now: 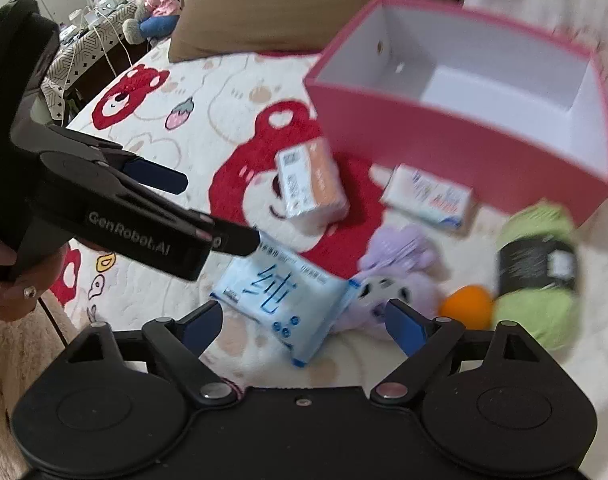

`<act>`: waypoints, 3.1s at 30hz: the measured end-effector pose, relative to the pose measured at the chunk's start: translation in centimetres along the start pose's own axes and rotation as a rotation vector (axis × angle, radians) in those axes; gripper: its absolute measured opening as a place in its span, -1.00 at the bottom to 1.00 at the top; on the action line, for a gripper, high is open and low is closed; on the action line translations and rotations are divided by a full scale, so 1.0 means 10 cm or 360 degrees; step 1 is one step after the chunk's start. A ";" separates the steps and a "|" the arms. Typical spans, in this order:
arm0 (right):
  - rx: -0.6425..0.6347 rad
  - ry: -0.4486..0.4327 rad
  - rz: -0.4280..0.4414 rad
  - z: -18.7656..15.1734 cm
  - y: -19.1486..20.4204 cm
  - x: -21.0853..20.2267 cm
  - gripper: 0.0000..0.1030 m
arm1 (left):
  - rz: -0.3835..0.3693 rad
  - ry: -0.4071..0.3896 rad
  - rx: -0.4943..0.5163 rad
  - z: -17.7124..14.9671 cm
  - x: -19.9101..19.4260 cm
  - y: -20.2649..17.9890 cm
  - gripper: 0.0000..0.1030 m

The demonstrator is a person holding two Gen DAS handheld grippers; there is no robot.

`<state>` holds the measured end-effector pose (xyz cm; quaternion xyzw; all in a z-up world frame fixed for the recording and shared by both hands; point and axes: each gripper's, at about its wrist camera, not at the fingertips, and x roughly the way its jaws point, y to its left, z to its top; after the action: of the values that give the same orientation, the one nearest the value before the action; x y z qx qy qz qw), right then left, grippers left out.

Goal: Organize objects

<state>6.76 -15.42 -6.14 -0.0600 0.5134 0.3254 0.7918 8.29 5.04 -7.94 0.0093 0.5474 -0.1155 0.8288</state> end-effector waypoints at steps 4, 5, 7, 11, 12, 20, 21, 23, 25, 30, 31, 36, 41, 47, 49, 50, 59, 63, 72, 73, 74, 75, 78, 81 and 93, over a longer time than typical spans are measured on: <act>0.0153 0.0039 0.0050 -0.09 -0.06 0.28 0.74 | -0.0020 0.0056 -0.0071 -0.07 0.14 0.14 0.84; 0.0191 0.0052 0.0075 -0.11 -0.09 0.34 0.74 | -0.0033 0.0063 -0.0090 -0.09 0.17 0.17 0.82; 0.0266 0.0071 0.0110 -0.14 -0.11 0.44 0.72 | -0.0016 0.0059 -0.0099 -0.10 0.22 0.18 0.79; 0.0377 0.0066 0.0144 -0.20 -0.17 0.53 0.62 | 0.0010 0.0072 -0.0131 -0.11 0.35 0.20 0.79; 0.0394 0.0069 0.0147 -0.21 -0.18 0.55 0.60 | 0.0003 0.0079 -0.0149 -0.11 0.37 0.21 0.79; 0.0406 0.0074 0.0101 -0.23 -0.20 0.66 0.14 | 0.0037 0.0213 -0.0227 -0.19 0.64 0.17 0.76; 0.0384 0.0081 0.0083 -0.24 -0.18 0.69 0.07 | 0.0042 0.0244 -0.0262 -0.21 0.70 0.18 0.76; 0.0343 0.0083 0.0023 -0.25 -0.15 0.74 -0.04 | 0.0013 0.0231 -0.0301 -0.21 0.72 0.21 0.76; 0.0327 0.0071 -0.0002 -0.26 -0.15 0.77 -0.14 | 0.0015 0.0199 -0.0304 -0.20 0.71 0.21 0.75; 0.0353 0.0036 0.0008 -0.27 -0.21 0.76 -0.23 | -0.0013 0.0164 -0.0333 -0.23 0.74 0.15 0.67; 0.0353 0.0035 0.0008 -0.28 -0.21 0.77 -0.23 | -0.0023 0.0164 -0.0350 -0.23 0.74 0.15 0.63; 0.0325 0.0018 -0.0018 -0.30 -0.18 0.78 -0.23 | -0.0074 0.0191 -0.0438 -0.29 0.71 0.12 0.51; 0.0339 0.0010 -0.0011 -0.32 -0.21 0.78 -0.21 | -0.0077 0.0149 -0.0392 -0.35 0.60 -0.02 0.05; 0.0312 -0.0018 -0.0009 -0.33 -0.18 0.75 -0.19 | -0.0084 0.0118 -0.0330 -0.37 0.53 -0.12 -0.03; 0.0296 -0.0040 -0.0008 -0.33 -0.16 0.71 -0.19 | -0.0114 0.0117 -0.0343 -0.39 0.50 -0.14 -0.07; 0.0284 -0.0051 0.0005 -0.32 -0.14 0.69 -0.19 | -0.0122 0.0112 -0.0346 -0.40 0.48 -0.14 -0.09; 0.0208 -0.0120 -0.0012 -0.30 -0.08 0.53 -0.18 | -0.0166 0.0003 -0.0334 -0.39 0.29 -0.18 -0.15; 0.0188 -0.0198 -0.0014 -0.31 -0.07 0.40 -0.18 | -0.0215 -0.0081 -0.0329 -0.35 0.18 -0.20 -0.15; 0.0066 -0.0369 -0.0068 -0.30 -0.06 0.07 -0.16 | -0.0319 -0.0242 -0.0289 -0.28 -0.03 -0.24 -0.27; 0.0061 -0.0384 -0.0071 -0.29 -0.07 0.04 -0.16 | -0.0330 -0.0257 -0.0290 -0.28 -0.05 -0.24 -0.30; 0.0054 -0.0398 -0.0074 -0.29 -0.08 0.01 -0.16 | -0.0343 -0.0275 -0.0293 -0.26 -0.07 -0.24 -0.32; 0.0049 -0.0411 -0.0078 -0.28 -0.09 -0.01 -0.16 | -0.0357 -0.0292 -0.0292 -0.25 -0.09 -0.25 -0.33; 0.0048 -0.0451 -0.0088 -0.25 -0.13 -0.11 -0.15 | -0.0391 -0.0317 -0.0294 -0.19 -0.16 -0.27 -0.34; 0.0046 -0.0495 -0.0103 -0.22 -0.16 -0.23 -0.15 | -0.0413 -0.0323 -0.0272 -0.11 -0.24 -0.33 -0.34; 0.0041 -0.0571 -0.0110 0.06 -0.41 -0.70 -0.11 | -0.0380 -0.0376 -0.0161 0.41 -0.59 -0.74 -0.34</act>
<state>7.79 -21.54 -0.90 -0.0084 0.3657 0.2969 0.8820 8.32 -1.72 -0.13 -0.1110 0.4486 -0.1857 0.8672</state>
